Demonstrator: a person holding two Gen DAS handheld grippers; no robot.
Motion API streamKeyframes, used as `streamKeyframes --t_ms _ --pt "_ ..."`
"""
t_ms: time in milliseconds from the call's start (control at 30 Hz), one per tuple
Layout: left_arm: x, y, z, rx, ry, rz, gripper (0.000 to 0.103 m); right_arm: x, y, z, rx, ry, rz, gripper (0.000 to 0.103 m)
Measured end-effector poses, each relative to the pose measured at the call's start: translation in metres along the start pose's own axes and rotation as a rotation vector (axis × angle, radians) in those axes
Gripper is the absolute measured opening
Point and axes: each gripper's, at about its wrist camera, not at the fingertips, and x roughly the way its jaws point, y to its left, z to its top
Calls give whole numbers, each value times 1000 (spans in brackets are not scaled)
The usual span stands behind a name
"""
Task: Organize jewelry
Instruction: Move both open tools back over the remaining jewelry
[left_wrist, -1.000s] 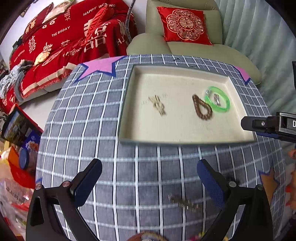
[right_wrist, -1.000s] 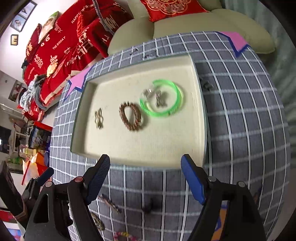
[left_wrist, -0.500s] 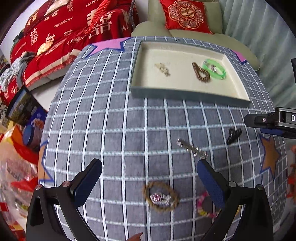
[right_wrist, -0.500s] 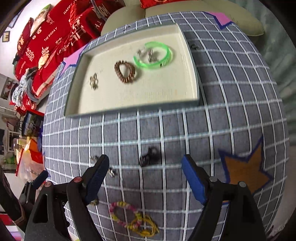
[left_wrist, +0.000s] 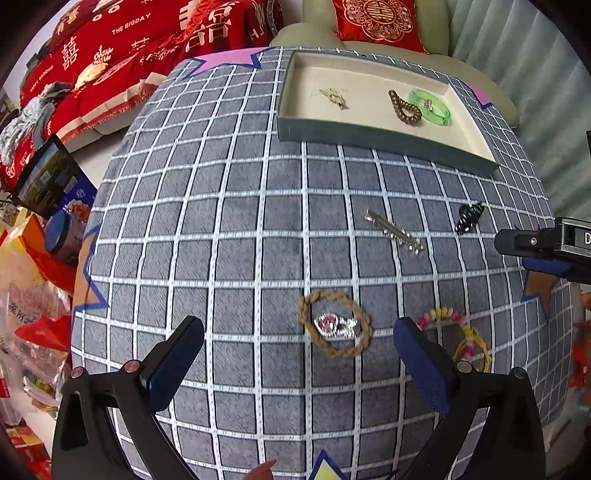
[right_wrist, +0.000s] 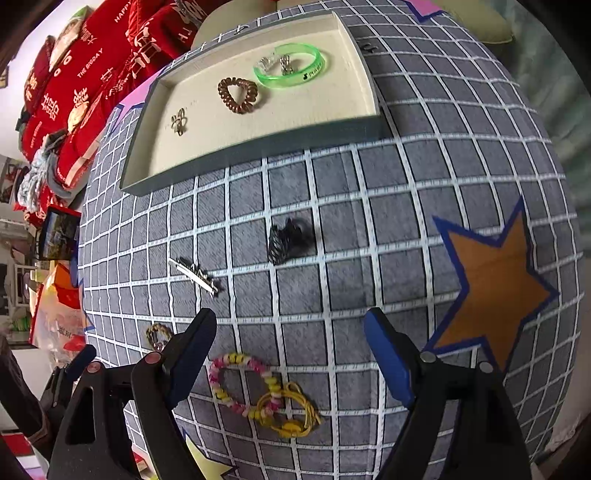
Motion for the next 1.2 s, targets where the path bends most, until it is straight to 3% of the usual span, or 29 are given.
streamKeyframes --t_ms 400,800,1000,1200 --pt "0 -1 -12 70 13 27 103 -7 1 -23 12 -77 9 85" --pt "19 16 -28 13 76 23 103 3 -5 -42 11 4 -4 85" --pt "27 30 -34 -48 102 -22 103 10 -13 -49 24 33 -34 85" --pt "33 33 -32 -53 66 -59 103 15 -18 -60 7 54 -60 85"
